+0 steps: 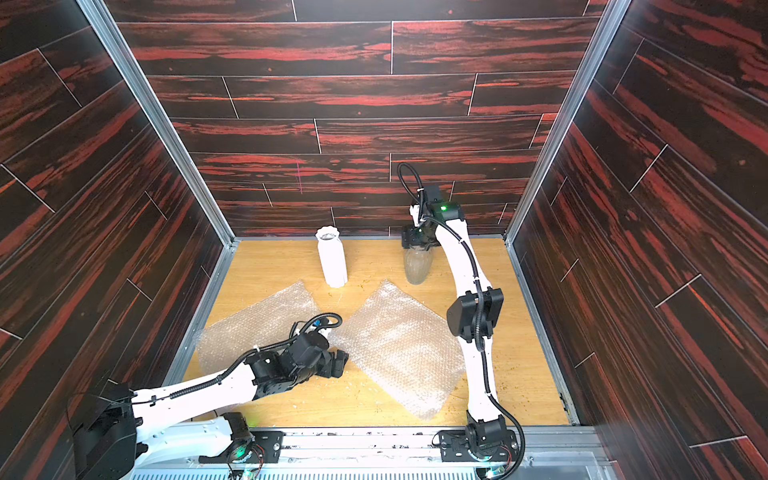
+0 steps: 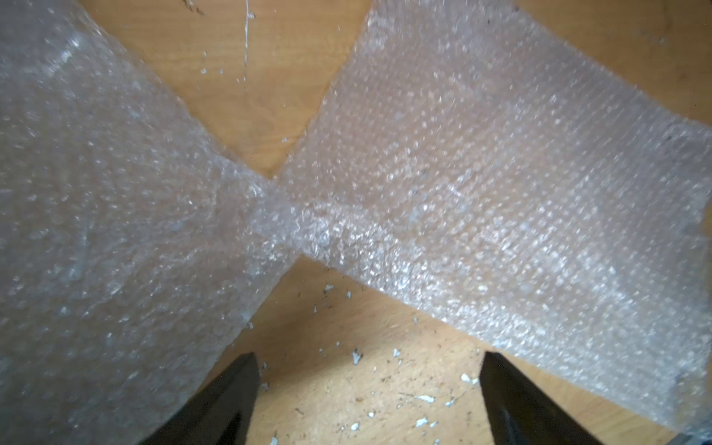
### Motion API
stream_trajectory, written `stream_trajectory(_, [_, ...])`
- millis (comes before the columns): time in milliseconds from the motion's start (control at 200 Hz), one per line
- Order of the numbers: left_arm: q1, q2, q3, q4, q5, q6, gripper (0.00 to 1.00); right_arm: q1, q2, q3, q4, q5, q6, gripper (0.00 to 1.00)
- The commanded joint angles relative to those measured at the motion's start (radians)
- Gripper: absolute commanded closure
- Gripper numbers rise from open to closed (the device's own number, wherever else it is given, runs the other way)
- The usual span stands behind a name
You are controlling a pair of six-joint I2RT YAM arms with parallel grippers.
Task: Unwrap the vase from the bubble wrap
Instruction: Place the vase at the center of the board, then reset both arms
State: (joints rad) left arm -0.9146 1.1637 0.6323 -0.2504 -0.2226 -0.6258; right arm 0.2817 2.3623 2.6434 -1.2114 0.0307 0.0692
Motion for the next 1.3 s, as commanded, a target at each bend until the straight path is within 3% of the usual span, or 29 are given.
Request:
stream_trajectory(0, [0.004,-0.009,0.062,-0.104,-0.072,-0.005,0.0,0.015,-0.11,0.018,-0.007,0.045,-0.017,0.02])
stream_trajectory(145, [0.006,-0.057,0.126,-0.227,-0.255,-0.017,0.0,0.036,-0.268,-0.1,0.051,0.111,-0.019,0.02])
stream_trajectory(286, [0.03,-0.122,0.161,-0.259,-0.336,0.012,0.0,0.041,-0.632,-0.604,0.44,0.117,-0.021,0.02])
stream_trajectory(506, [0.157,-0.177,0.206,-0.299,-0.401,-0.014,0.0,0.014,-1.025,-1.147,0.755,0.175,0.032,0.02])
stream_trajectory(631, [0.234,-0.212,0.219,-0.303,-0.586,-0.057,0.0,-0.024,-1.187,-1.53,0.983,0.264,0.087,0.02])
stream_trajectory(716, [0.256,-0.233,0.221,-0.252,-0.705,0.012,0.0,-0.088,-1.274,-1.777,1.141,0.292,0.176,0.02])
stream_trajectory(852, [0.276,-0.272,0.199,-0.113,-0.849,0.166,0.0,-0.22,-1.368,-2.083,1.379,0.229,0.272,0.02])
stream_trajectory(1032, [0.367,-0.298,0.103,0.106,-0.824,0.307,0.0,-0.369,-1.369,-2.352,1.776,0.04,0.335,0.02])
stream_trajectory(1162, [0.443,-0.233,0.072,0.162,-0.819,0.333,0.0,-0.398,-1.303,-2.405,1.971,-0.093,0.266,0.02])
stream_trajectory(1292, [0.539,-0.125,0.062,0.229,-0.795,0.362,0.0,-0.4,-1.279,-2.461,2.15,-0.12,0.124,0.02])
